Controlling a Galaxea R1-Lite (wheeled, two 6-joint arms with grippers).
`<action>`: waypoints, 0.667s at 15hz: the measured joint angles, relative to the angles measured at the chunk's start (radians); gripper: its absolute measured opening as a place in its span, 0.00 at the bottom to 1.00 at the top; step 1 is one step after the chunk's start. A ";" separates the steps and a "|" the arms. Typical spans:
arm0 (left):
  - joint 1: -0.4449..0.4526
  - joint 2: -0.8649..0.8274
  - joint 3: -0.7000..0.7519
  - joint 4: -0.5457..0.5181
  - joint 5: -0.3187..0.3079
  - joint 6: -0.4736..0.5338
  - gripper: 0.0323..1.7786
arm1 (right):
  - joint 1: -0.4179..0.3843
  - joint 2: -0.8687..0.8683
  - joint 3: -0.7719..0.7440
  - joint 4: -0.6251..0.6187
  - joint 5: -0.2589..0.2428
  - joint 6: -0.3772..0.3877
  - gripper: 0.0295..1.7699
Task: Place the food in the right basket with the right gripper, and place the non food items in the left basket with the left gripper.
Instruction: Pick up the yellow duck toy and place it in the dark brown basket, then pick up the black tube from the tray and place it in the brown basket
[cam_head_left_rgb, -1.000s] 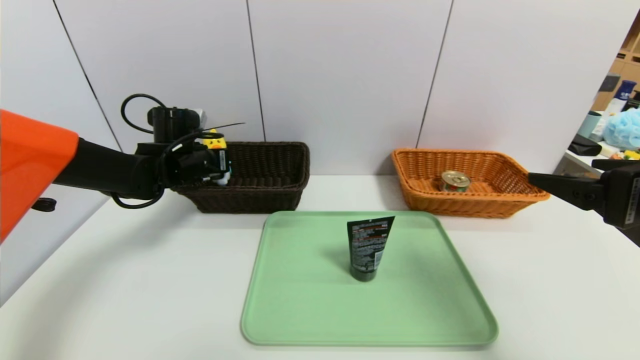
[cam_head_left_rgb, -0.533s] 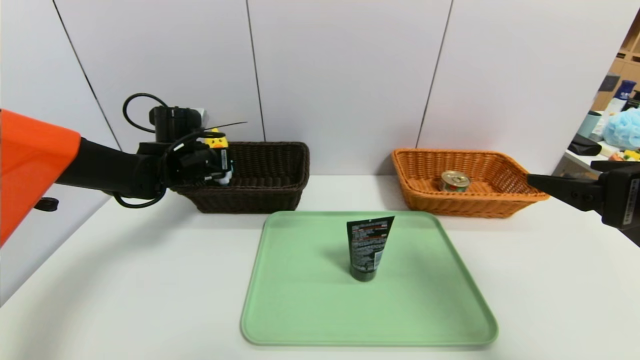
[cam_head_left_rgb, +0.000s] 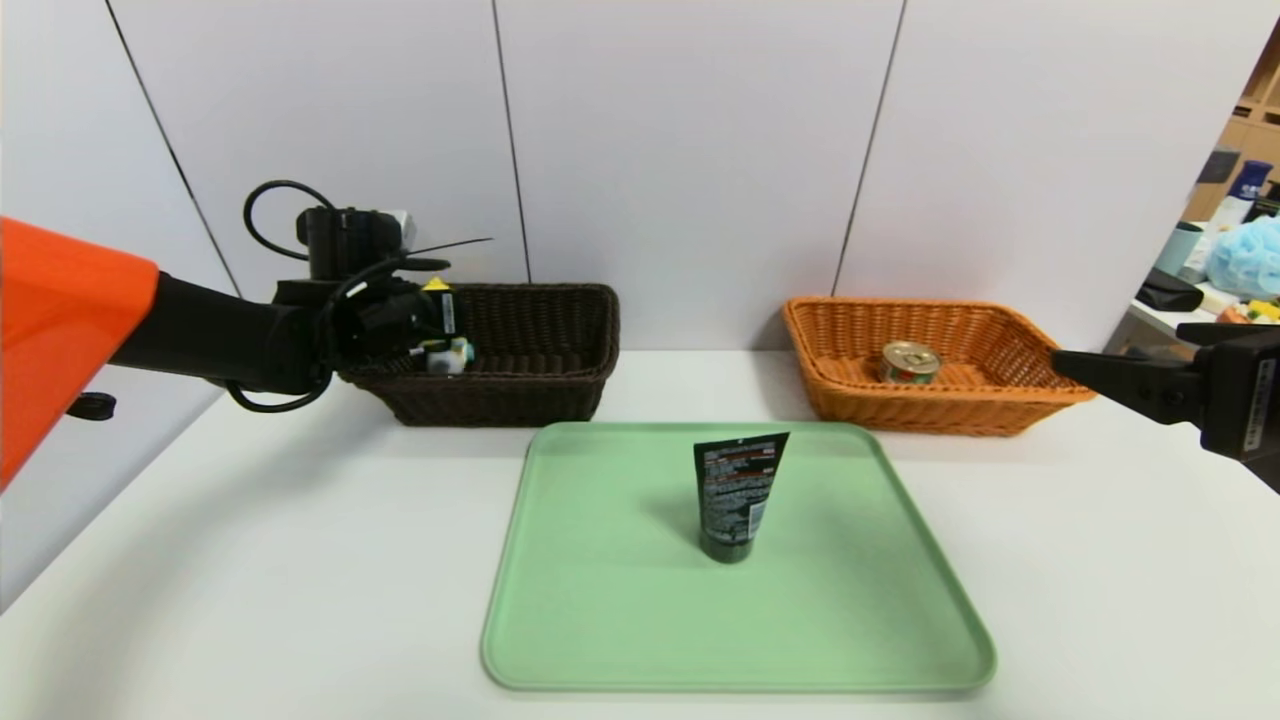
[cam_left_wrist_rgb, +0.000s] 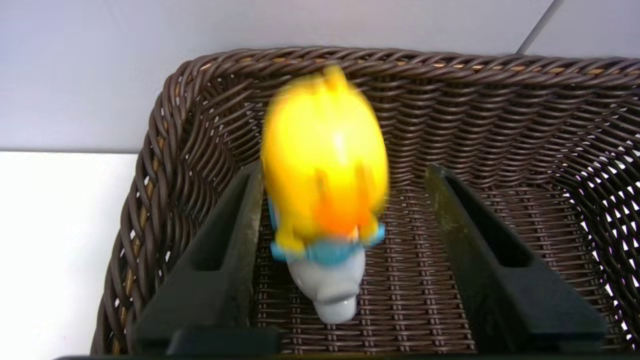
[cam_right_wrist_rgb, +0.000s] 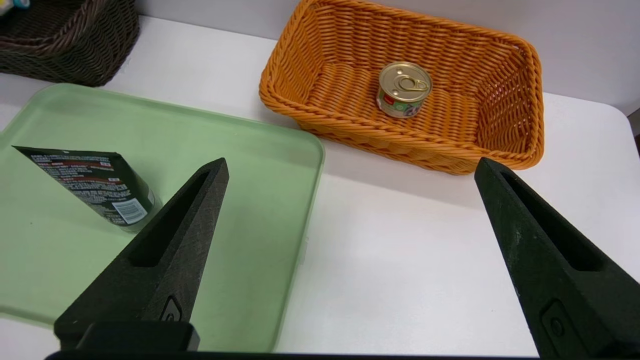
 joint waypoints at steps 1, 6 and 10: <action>0.000 -0.003 0.000 -0.001 0.000 0.001 0.69 | 0.000 0.000 0.000 0.000 0.000 0.000 0.96; -0.052 -0.103 -0.037 0.026 -0.018 0.034 0.81 | 0.000 0.001 0.007 -0.003 0.013 0.000 0.96; -0.151 -0.241 -0.029 0.136 -0.141 0.063 0.87 | 0.000 0.002 0.007 -0.013 0.013 0.000 0.96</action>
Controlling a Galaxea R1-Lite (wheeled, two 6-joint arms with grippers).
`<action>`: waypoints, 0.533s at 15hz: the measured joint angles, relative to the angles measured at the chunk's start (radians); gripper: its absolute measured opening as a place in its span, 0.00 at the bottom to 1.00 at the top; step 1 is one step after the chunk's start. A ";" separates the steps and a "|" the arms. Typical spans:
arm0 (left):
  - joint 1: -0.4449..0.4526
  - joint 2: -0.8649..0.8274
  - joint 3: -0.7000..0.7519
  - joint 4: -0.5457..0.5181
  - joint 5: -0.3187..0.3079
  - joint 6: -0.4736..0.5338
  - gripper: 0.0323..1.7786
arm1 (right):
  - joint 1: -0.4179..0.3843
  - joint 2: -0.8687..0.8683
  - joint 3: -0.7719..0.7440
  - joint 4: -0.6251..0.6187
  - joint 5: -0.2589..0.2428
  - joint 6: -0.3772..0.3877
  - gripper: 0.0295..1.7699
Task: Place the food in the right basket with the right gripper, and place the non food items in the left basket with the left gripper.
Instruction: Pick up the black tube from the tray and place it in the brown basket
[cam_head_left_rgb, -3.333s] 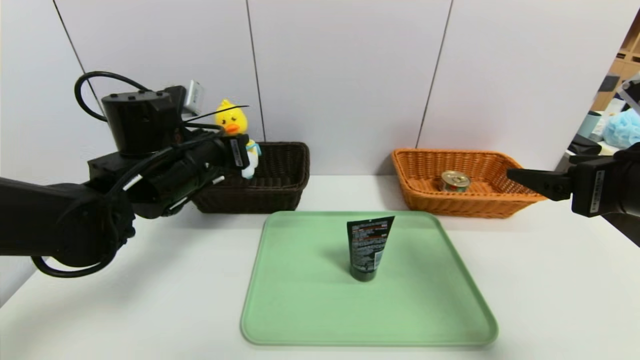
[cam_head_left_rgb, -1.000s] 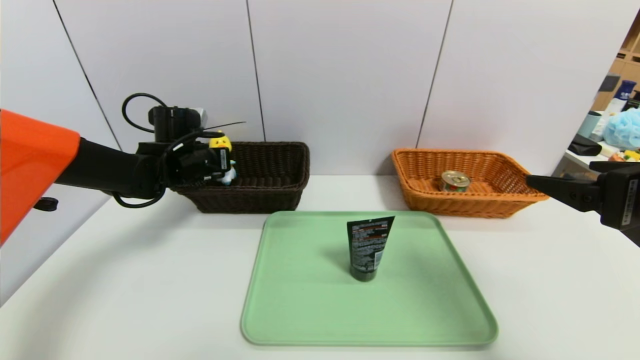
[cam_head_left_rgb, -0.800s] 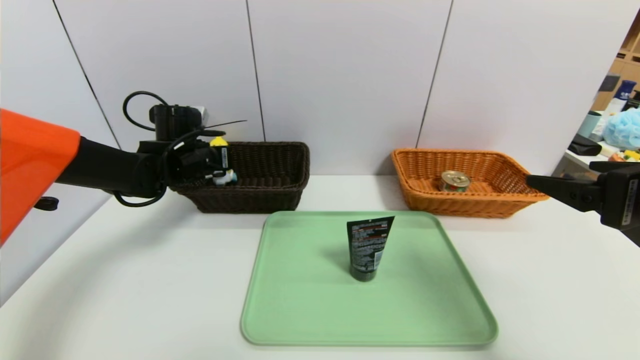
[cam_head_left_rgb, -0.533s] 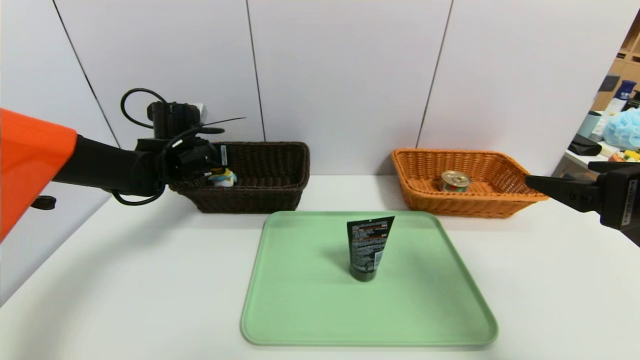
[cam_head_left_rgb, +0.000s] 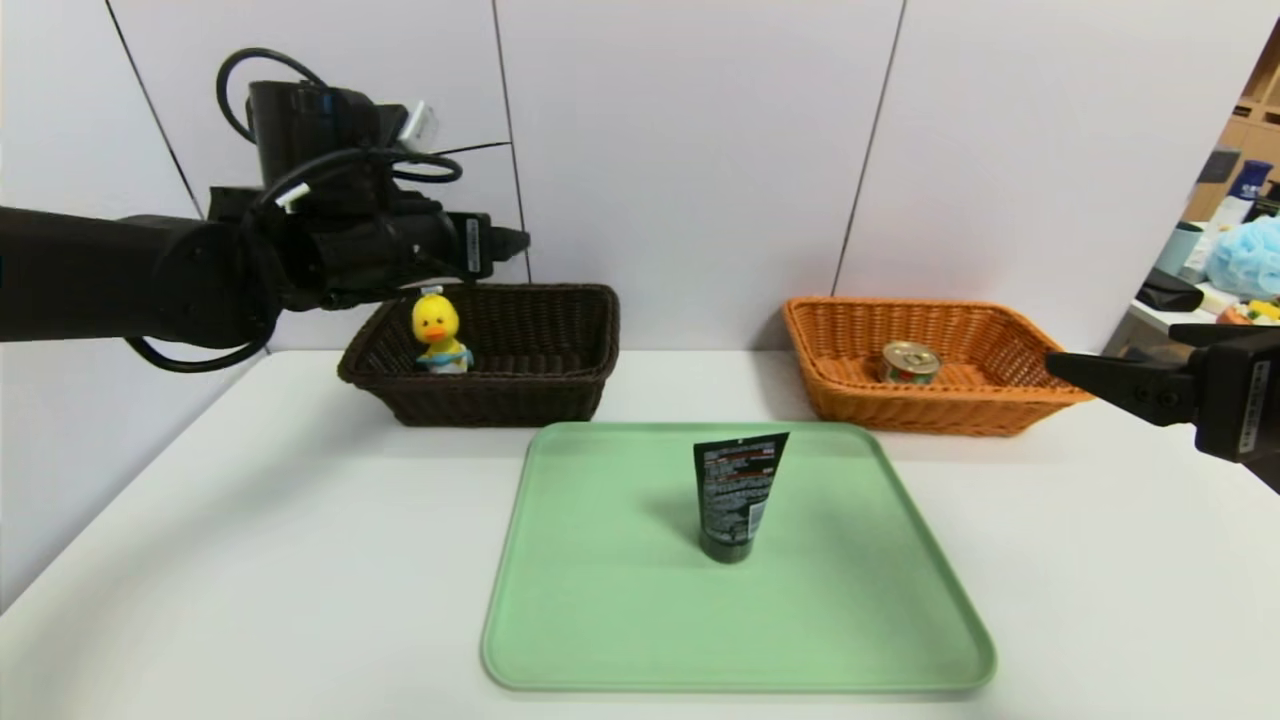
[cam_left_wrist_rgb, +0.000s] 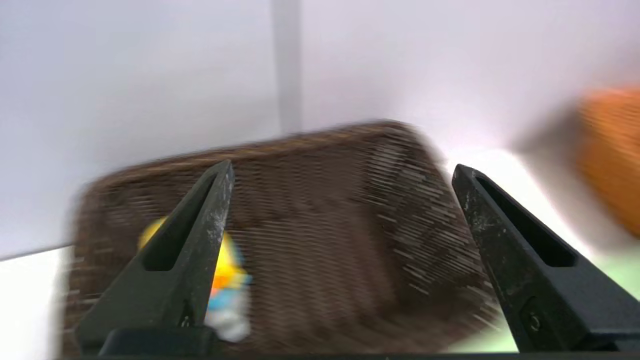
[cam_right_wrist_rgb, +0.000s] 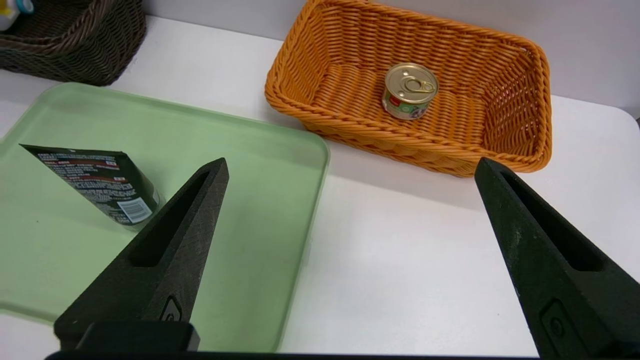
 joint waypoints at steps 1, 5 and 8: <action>-0.021 -0.034 0.028 0.017 -0.069 0.001 0.88 | 0.000 0.000 0.000 0.000 -0.001 0.001 0.96; -0.080 -0.160 0.222 0.003 -0.351 0.017 0.91 | 0.000 -0.003 0.005 0.000 -0.003 0.002 0.96; -0.116 -0.201 0.393 -0.132 -0.452 0.040 0.93 | 0.000 -0.006 0.006 -0.001 -0.005 0.001 0.96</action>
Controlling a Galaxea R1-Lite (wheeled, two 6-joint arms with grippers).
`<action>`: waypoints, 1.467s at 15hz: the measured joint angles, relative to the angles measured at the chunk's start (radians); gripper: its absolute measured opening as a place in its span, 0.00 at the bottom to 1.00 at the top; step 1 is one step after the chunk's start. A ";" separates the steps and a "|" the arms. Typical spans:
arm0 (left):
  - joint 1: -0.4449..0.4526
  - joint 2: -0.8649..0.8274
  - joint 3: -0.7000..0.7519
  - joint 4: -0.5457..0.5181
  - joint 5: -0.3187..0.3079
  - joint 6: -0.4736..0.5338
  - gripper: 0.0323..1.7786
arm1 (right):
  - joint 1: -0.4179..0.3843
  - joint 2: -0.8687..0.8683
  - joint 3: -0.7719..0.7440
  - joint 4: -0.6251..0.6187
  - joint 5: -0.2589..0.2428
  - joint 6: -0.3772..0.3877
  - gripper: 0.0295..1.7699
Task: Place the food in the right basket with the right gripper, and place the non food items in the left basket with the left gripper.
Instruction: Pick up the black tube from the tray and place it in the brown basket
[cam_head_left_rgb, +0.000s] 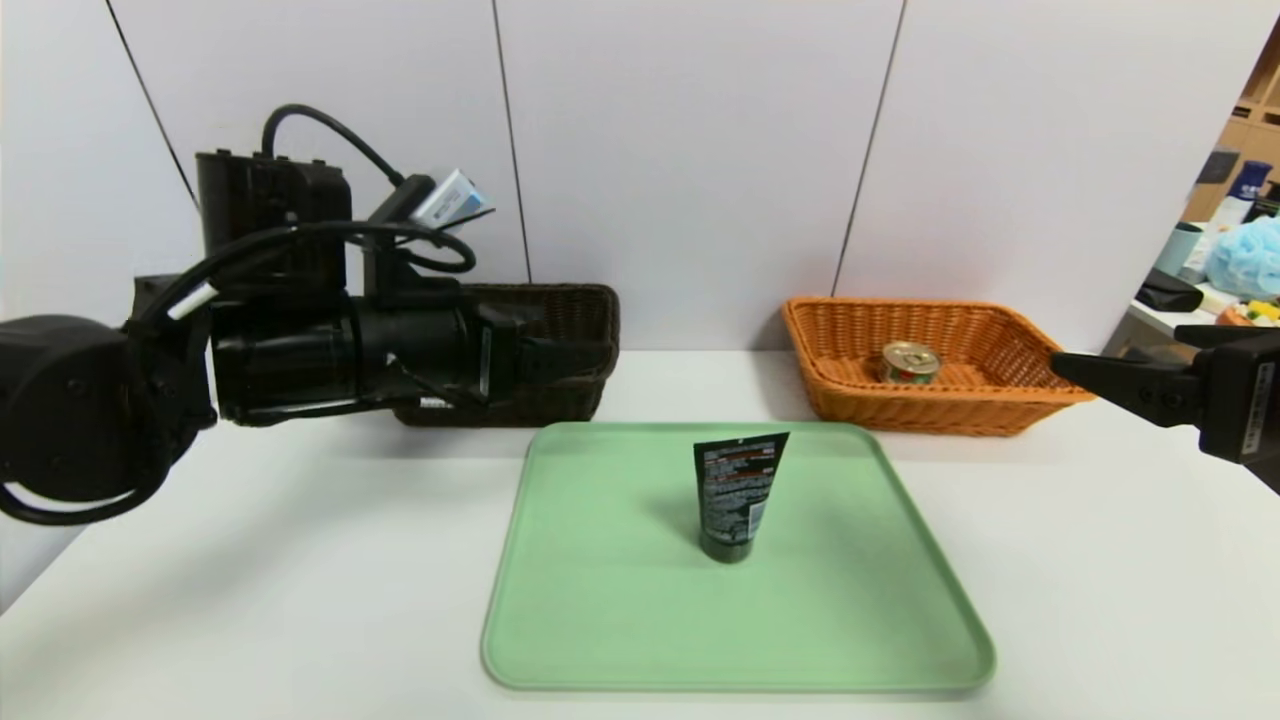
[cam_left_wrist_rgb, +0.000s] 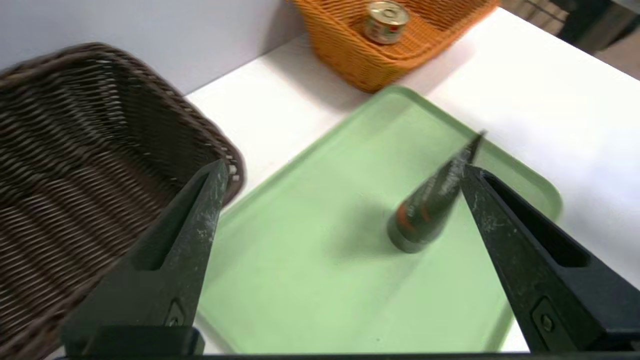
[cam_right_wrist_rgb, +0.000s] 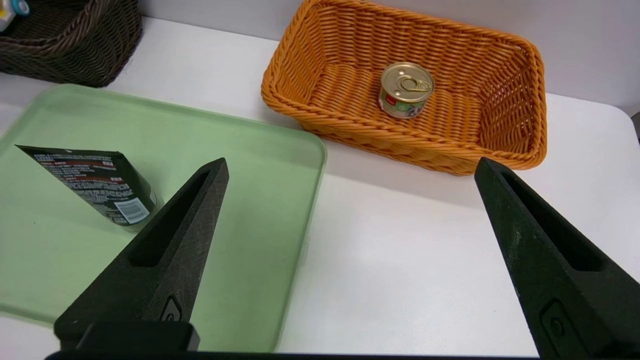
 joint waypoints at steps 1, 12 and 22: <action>-0.013 -0.003 0.056 -0.072 -0.027 0.007 0.93 | 0.000 -0.001 0.000 0.001 -0.001 0.000 0.96; -0.202 0.170 0.310 -0.517 -0.058 0.004 0.95 | -0.001 -0.032 0.003 0.012 -0.011 0.030 0.96; -0.275 0.278 0.242 -0.590 -0.059 -0.057 0.95 | -0.019 -0.074 0.056 0.011 -0.020 0.036 0.96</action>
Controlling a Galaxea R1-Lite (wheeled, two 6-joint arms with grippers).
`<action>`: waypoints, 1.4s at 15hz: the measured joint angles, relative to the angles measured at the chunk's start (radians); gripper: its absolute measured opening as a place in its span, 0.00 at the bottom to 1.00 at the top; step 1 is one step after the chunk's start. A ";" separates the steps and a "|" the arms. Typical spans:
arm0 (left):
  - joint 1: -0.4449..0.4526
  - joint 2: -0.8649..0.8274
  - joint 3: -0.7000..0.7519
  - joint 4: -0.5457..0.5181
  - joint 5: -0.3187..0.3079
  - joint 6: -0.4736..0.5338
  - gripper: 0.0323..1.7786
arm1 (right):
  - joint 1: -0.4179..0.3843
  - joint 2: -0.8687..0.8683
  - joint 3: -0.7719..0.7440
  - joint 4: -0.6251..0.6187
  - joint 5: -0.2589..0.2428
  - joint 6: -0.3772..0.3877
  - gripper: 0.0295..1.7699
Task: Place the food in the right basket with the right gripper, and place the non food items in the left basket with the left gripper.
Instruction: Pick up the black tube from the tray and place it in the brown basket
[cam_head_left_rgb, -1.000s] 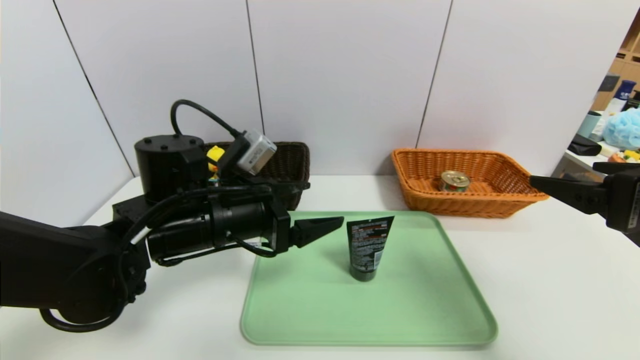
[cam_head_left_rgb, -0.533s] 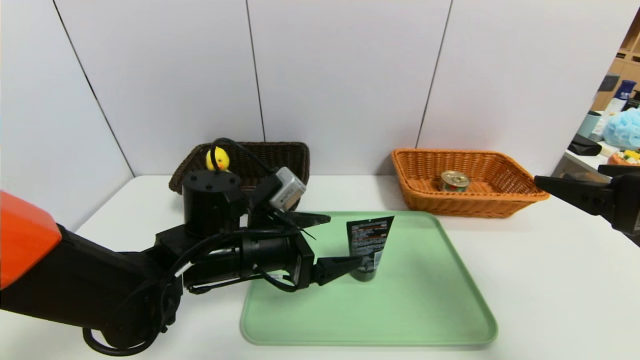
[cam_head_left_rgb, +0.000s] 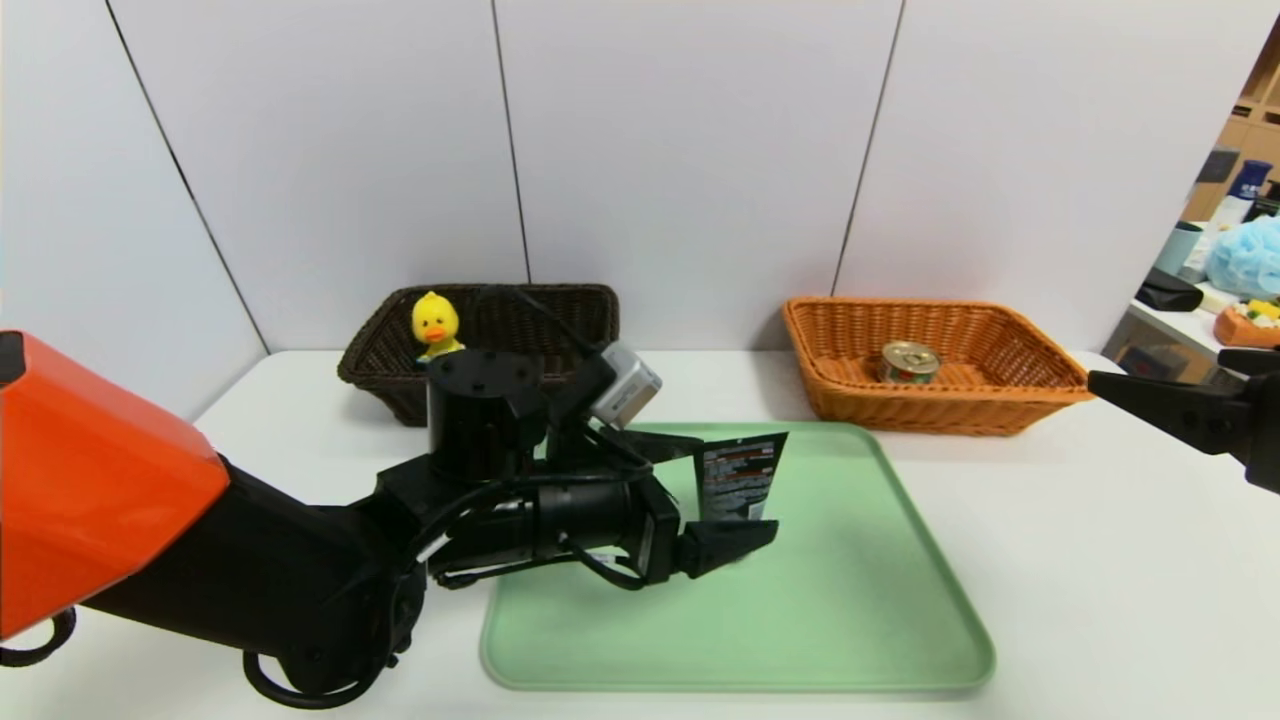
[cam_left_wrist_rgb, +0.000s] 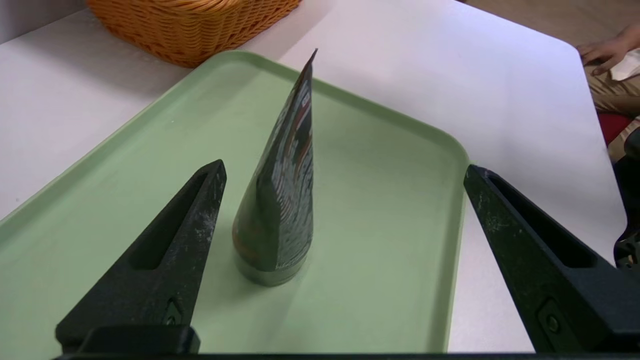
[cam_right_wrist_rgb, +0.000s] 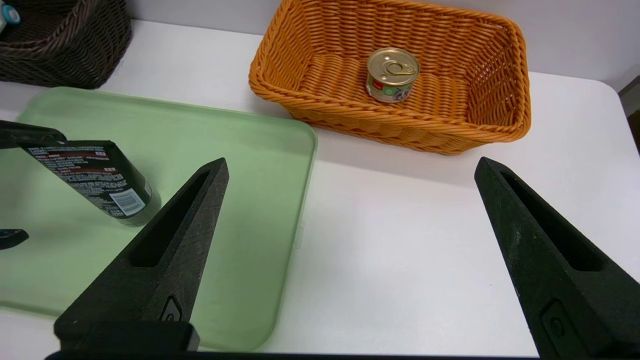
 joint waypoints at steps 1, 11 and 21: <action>-0.009 0.008 -0.008 0.000 0.001 -0.002 0.95 | -0.001 -0.003 0.003 0.001 0.000 0.000 0.96; -0.041 0.147 -0.135 -0.004 0.031 -0.009 0.95 | -0.002 -0.035 0.019 0.001 0.001 -0.001 0.96; -0.037 0.242 -0.171 -0.007 0.033 -0.009 0.95 | -0.002 -0.051 0.042 0.000 0.005 -0.002 0.96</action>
